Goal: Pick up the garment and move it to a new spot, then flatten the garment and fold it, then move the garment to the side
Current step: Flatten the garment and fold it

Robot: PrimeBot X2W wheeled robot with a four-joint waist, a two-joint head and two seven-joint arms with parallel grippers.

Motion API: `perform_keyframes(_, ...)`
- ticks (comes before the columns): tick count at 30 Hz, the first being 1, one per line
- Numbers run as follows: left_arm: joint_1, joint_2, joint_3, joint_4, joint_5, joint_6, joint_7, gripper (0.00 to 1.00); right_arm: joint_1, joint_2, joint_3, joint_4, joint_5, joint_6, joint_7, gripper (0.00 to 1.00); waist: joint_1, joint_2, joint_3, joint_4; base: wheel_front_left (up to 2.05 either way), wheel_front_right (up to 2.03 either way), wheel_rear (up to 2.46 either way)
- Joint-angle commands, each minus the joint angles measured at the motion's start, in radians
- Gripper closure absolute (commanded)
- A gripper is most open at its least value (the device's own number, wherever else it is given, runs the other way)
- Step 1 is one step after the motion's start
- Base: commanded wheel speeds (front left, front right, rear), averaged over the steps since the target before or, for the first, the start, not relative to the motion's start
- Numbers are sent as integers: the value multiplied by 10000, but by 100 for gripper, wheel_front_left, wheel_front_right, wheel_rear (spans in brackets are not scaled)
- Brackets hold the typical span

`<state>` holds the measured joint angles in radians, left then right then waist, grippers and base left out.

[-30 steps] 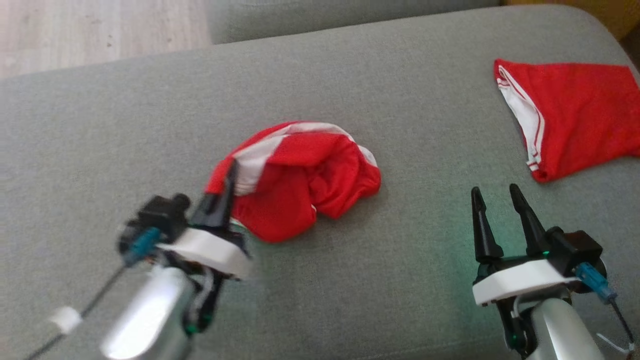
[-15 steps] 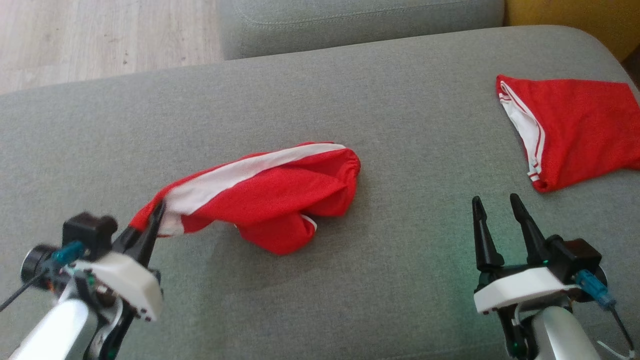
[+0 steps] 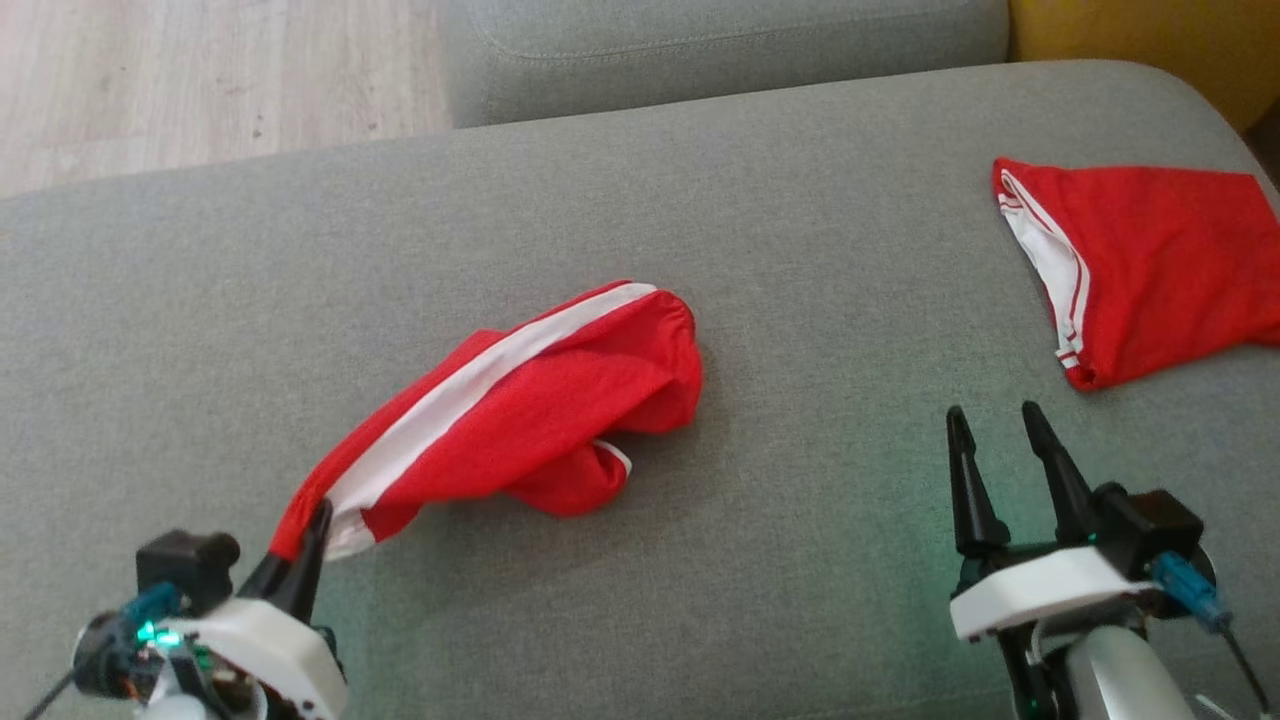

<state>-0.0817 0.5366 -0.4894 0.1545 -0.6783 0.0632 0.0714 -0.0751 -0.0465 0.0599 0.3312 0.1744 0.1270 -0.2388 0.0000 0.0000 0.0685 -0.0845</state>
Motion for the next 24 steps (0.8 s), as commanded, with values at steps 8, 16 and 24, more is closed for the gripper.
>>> perform_keyframes(8, -120, -258, 360, 294, -10, 256, -855, 0, 86, -37, 276, -327, -148, 37, 43, 0, 0, 0, -329, 183, 0, 0, 0)
perform_keyframes(16, 276, -182, 317, -140, 138, 466, -1147, 0, 321, -37, 176, -422, -192, 37, 149, 0, 0, 0, -652, 572, 0, 0, 0)
perform_keyframes(24, 600, -570, 571, -1375, 424, 1416, -1921, 0, -234, -37, 3, -618, -571, 37, 610, 0, 0, 0, -659, 1181, 0, 0, 0)
